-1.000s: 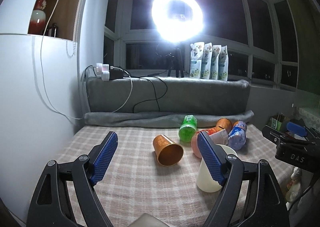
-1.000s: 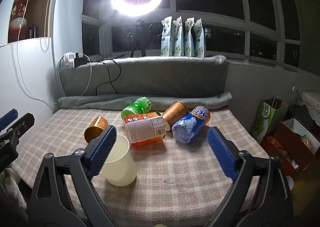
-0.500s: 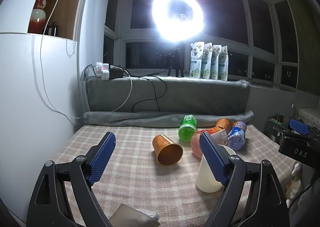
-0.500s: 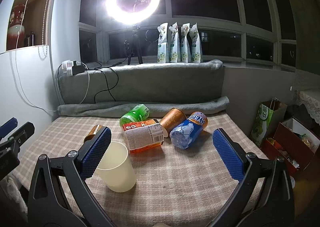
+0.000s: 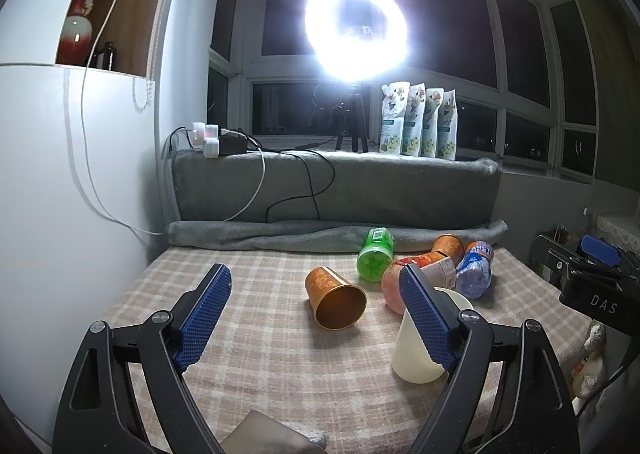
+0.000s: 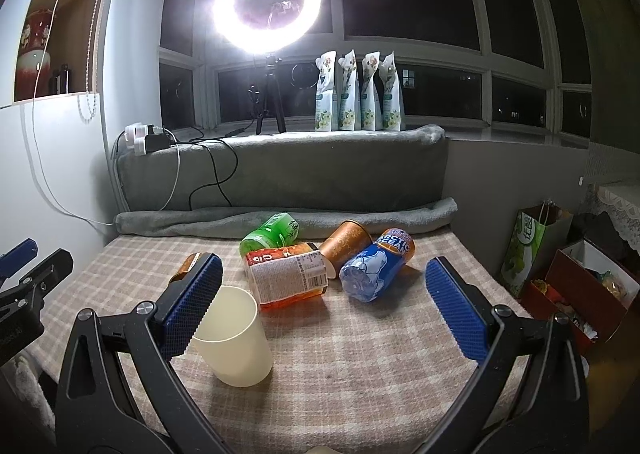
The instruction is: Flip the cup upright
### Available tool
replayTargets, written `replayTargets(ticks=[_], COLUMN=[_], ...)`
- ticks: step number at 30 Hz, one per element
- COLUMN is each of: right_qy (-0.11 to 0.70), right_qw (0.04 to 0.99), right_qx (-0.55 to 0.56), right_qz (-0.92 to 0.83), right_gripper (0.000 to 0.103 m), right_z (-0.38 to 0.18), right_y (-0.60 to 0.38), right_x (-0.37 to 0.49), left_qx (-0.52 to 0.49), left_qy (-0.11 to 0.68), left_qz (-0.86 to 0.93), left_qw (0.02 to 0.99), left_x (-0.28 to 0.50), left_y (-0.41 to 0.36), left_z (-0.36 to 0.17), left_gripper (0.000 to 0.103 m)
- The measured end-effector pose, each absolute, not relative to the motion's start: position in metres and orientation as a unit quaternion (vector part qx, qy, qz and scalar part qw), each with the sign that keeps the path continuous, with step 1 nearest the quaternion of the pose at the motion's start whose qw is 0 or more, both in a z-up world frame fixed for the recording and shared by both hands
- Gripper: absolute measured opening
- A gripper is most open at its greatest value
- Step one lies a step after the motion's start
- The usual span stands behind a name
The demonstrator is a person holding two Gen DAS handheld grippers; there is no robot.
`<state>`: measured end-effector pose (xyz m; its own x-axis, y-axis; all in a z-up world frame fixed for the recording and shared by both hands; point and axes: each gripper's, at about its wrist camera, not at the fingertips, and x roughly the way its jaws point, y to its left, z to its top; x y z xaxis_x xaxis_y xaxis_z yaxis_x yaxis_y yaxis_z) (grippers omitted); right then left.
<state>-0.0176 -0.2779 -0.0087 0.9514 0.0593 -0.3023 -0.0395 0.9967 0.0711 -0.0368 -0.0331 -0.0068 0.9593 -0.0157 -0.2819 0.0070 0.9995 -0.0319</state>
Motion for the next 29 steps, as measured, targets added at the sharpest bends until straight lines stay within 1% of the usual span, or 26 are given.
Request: replayTargets(ticks=[20,29], right_qy=[0.155,0.156], right_qw=[0.987,0.987], right_qx=[0.033,0.032], right_qz=[0.025,0.025], right_gripper=[0.103,0.103], right_z=[-0.0088,-0.0092], right_y=[-0.277,-0.277], right_x=[-0.0181,-0.0178], left_qx=[-0.013,-0.005], left_qy=[0.145,0.133], left_qz=[-0.007,0.0], left_qw=[0.989,0.991], left_x=[-0.0364,-0.0374], left_y=[-0.0333,-0.0347], left_z=[-0.006,-0.0052], left_gripper=[0.086,0.086])
